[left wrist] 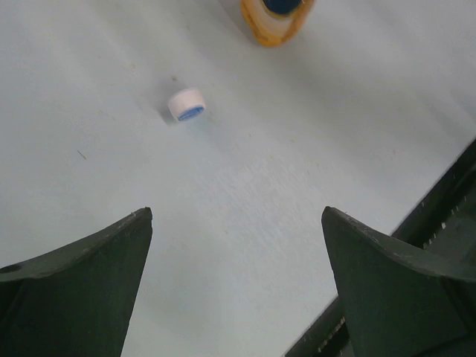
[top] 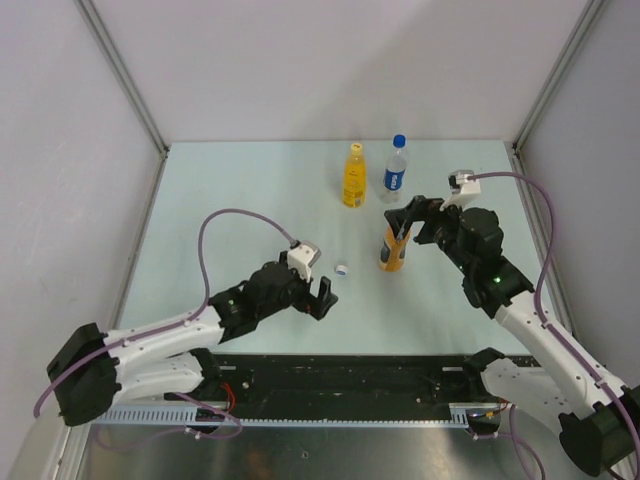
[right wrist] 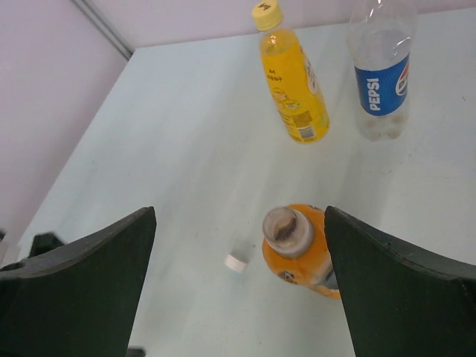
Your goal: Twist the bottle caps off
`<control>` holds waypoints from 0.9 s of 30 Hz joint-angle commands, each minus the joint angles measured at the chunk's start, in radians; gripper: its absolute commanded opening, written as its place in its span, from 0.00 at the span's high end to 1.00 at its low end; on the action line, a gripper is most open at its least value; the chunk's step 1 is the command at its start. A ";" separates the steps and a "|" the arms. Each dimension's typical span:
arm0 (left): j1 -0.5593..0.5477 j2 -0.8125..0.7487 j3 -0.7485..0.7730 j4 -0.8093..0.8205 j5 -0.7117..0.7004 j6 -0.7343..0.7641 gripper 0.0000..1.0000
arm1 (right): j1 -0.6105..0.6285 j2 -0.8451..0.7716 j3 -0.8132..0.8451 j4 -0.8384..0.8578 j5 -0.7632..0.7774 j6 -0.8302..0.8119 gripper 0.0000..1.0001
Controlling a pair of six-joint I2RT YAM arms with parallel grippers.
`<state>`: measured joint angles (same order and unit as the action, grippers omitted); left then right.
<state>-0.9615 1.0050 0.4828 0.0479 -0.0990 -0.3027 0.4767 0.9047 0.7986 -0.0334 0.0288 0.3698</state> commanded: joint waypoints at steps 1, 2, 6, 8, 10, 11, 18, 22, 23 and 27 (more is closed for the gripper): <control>0.099 0.105 0.109 0.121 0.101 0.043 0.00 | -0.025 -0.045 0.007 -0.017 -0.099 0.019 0.01; 0.128 0.138 0.141 0.130 0.128 0.051 0.01 | -0.029 -0.050 0.007 -0.021 -0.114 0.021 0.01; 0.216 0.293 0.285 0.145 0.207 0.087 0.00 | -0.048 -0.070 0.008 -0.035 -0.146 0.021 0.01; 0.252 0.371 0.371 0.146 0.226 0.105 0.01 | -0.064 -0.085 0.008 -0.043 -0.147 0.021 0.01; 0.284 0.450 0.460 0.147 0.232 0.123 0.01 | -0.086 -0.100 0.011 -0.048 -0.160 0.022 0.01; 0.299 0.500 0.506 0.147 0.242 0.131 0.01 | -0.099 -0.106 0.014 -0.050 -0.172 0.022 0.01; 0.383 0.807 0.838 0.145 0.268 0.153 0.01 | -0.177 -0.125 0.040 -0.066 -0.232 0.023 0.01; 0.407 0.947 1.018 0.140 0.274 0.158 0.01 | -0.197 -0.117 0.047 -0.070 -0.253 0.011 0.01; 0.410 0.974 1.059 0.135 0.273 0.161 0.01 | -0.201 -0.114 0.051 -0.077 -0.254 0.005 0.01; 0.416 1.085 1.229 0.091 0.240 0.179 0.01 | -0.222 -0.109 0.058 -0.090 -0.256 -0.002 0.01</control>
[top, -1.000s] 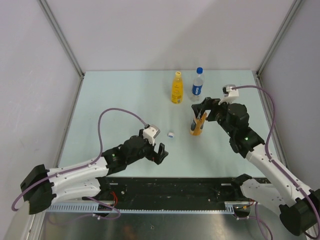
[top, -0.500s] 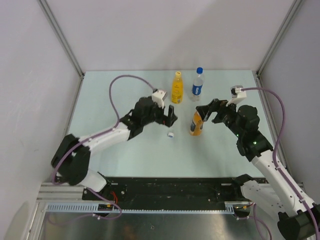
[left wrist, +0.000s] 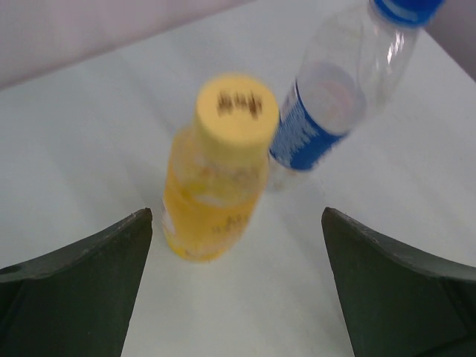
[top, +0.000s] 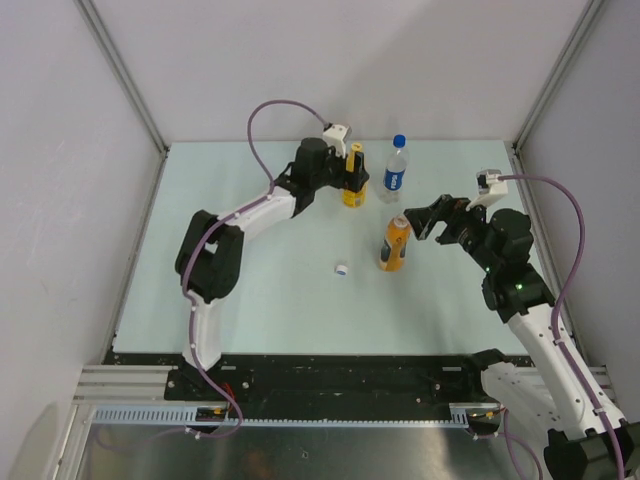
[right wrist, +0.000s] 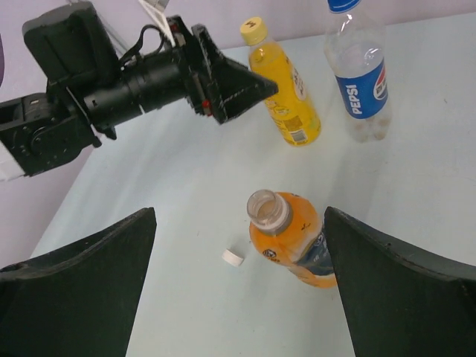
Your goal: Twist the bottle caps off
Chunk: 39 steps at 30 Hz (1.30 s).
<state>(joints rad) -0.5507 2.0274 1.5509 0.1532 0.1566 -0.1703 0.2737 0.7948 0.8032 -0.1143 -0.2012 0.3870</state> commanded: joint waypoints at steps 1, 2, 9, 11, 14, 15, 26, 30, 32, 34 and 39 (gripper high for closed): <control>0.006 0.089 0.201 -0.029 -0.031 0.056 0.01 | -0.023 0.001 0.054 -0.009 -0.028 -0.019 0.01; 0.007 0.117 0.242 -0.039 -0.039 0.066 0.01 | -0.026 0.001 0.054 -0.010 -0.030 -0.020 0.01; 0.012 0.261 0.437 -0.077 -0.020 0.106 0.07 | -0.036 0.010 0.053 -0.010 -0.030 -0.024 0.01; 0.013 0.278 0.445 -0.078 -0.005 0.106 0.12 | -0.038 0.011 0.053 -0.012 -0.032 -0.024 0.01; 0.017 0.284 0.441 -0.077 0.026 0.110 0.21 | -0.039 0.013 0.056 -0.014 -0.035 -0.028 0.01; 0.018 0.284 0.438 -0.077 0.033 0.111 0.27 | -0.039 0.015 0.057 -0.018 -0.033 -0.030 0.01; 0.039 0.019 0.169 -0.033 0.045 0.163 0.56 | -0.041 0.027 0.076 -0.038 -0.085 -0.050 0.01; 0.041 -0.207 -0.029 -0.021 0.095 0.190 0.56 | -0.041 0.044 0.097 -0.040 -0.156 -0.065 0.01; 0.040 -0.330 -0.138 -0.020 0.158 0.184 0.56 | -0.040 0.049 0.102 -0.029 -0.206 -0.062 0.01; 0.039 -0.454 -0.243 -0.020 0.226 0.163 0.56 | -0.036 0.052 0.104 -0.010 -0.268 -0.060 0.01; 0.035 -0.732 -0.476 -0.022 0.360 0.081 0.58 | 0.038 0.060 0.105 0.038 -0.351 -0.083 0.01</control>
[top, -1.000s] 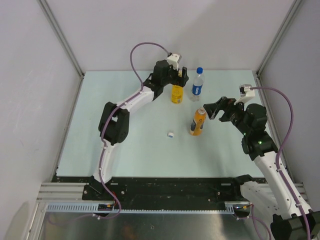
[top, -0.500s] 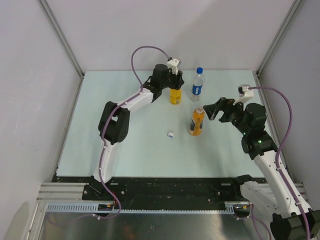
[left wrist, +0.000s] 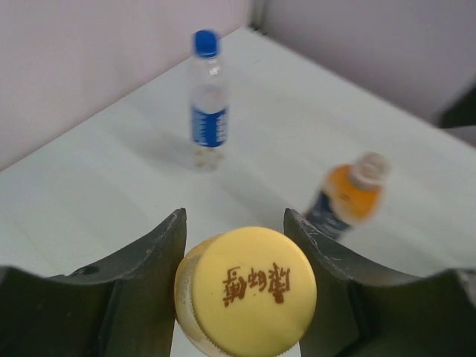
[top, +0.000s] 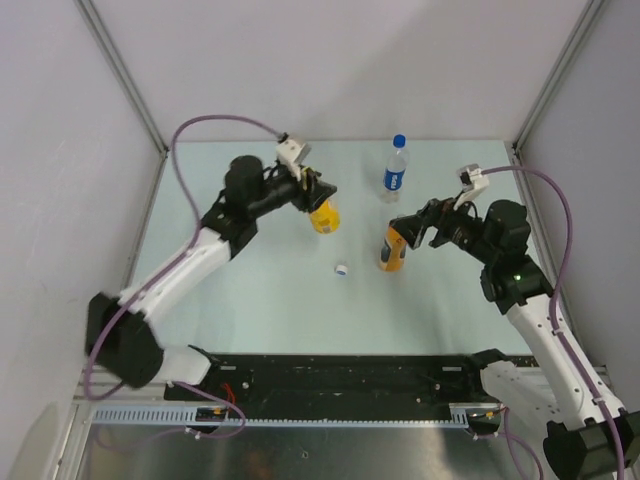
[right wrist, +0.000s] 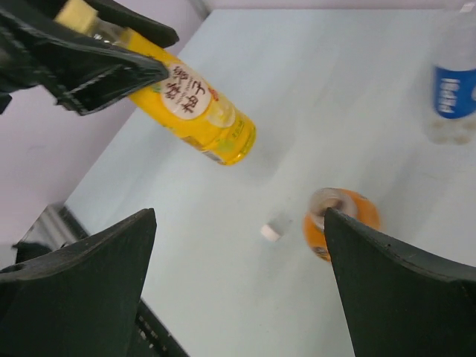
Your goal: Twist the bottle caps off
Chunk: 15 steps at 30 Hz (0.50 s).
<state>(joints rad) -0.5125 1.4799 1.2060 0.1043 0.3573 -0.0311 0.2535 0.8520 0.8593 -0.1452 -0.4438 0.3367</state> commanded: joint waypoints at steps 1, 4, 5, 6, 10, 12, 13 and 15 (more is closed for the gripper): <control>-0.004 -0.232 -0.160 0.022 0.193 -0.077 0.59 | 0.090 0.009 0.049 0.076 -0.113 -0.045 0.01; -0.004 -0.352 -0.217 -0.014 0.294 -0.134 0.62 | 0.194 0.048 0.049 0.099 -0.124 -0.081 0.01; -0.004 -0.387 -0.234 -0.019 0.319 -0.159 0.62 | 0.230 0.063 0.049 0.109 -0.129 -0.090 0.01; -0.005 -0.421 -0.250 -0.022 0.341 -0.182 0.62 | 0.264 0.080 0.049 0.122 -0.137 -0.099 0.01; -0.006 -0.508 -0.287 -0.025 0.429 -0.279 0.63 | 0.402 0.137 0.049 0.202 -0.145 -0.124 0.01; -0.006 -0.527 -0.290 -0.025 0.471 -0.312 0.64 | 0.448 0.156 0.049 0.234 -0.125 -0.132 0.01; -0.007 -0.533 -0.292 -0.025 0.490 -0.325 0.64 | 0.465 0.163 0.049 0.251 -0.123 -0.135 0.01; -0.009 -0.545 -0.294 -0.025 0.513 -0.342 0.64 | 0.489 0.184 0.049 0.281 -0.124 -0.137 0.01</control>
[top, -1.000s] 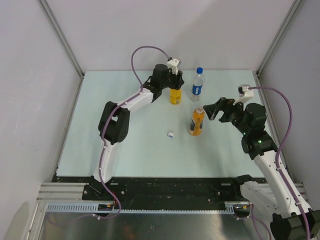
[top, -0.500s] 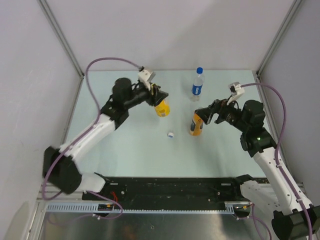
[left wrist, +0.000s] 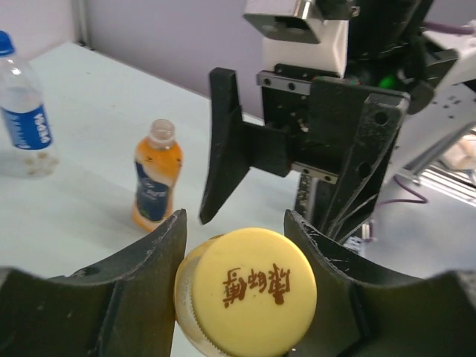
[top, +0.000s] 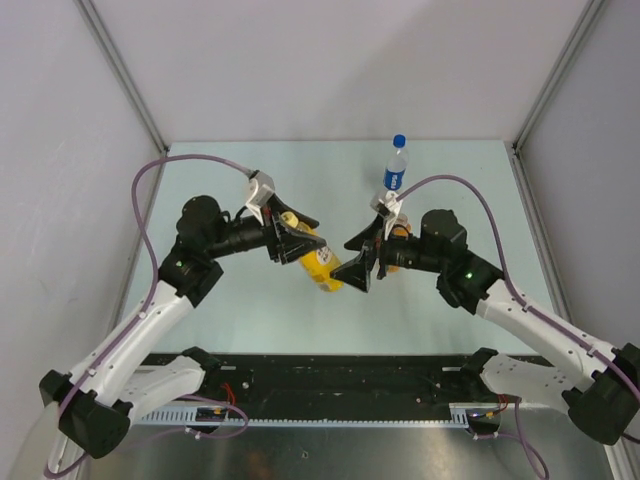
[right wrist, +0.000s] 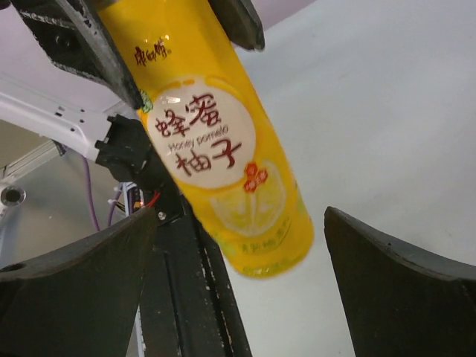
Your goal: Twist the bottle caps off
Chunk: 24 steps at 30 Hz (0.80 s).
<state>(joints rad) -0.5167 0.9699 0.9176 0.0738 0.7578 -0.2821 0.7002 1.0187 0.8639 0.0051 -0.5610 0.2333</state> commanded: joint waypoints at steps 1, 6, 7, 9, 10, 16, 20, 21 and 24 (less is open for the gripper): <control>-0.007 -0.038 -0.009 0.006 0.119 -0.097 0.64 | 0.052 0.029 0.044 0.145 -0.010 -0.034 0.01; -0.019 -0.034 -0.020 0.006 0.138 -0.105 0.65 | 0.088 0.081 0.044 0.236 -0.083 -0.009 0.01; -0.023 -0.032 -0.022 0.006 0.139 -0.104 0.65 | 0.096 0.090 0.044 0.248 -0.091 -0.007 0.01; -0.032 -0.027 -0.025 0.007 0.134 -0.099 0.65 | 0.110 0.108 0.044 0.266 -0.093 -0.003 0.01; -0.037 -0.024 -0.026 0.008 0.130 -0.097 0.65 | 0.114 0.119 0.043 0.273 -0.095 0.000 0.01; -0.051 -0.011 -0.037 0.024 0.112 -0.088 0.60 | 0.120 0.162 0.044 0.302 -0.112 0.021 0.05; -0.052 -0.019 -0.049 0.035 0.098 -0.087 0.55 | 0.119 0.166 0.044 0.307 -0.119 0.021 0.26; -0.052 -0.023 -0.053 0.035 0.090 -0.088 0.53 | 0.120 0.165 0.044 0.307 -0.119 0.022 0.33; -0.052 -0.044 -0.066 0.036 0.062 -0.091 0.43 | 0.120 0.160 0.044 0.302 -0.110 0.030 0.42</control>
<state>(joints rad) -0.5610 0.9588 0.8711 0.0788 0.8417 -0.3664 0.8200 1.1866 0.8646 0.2455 -0.6735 0.2497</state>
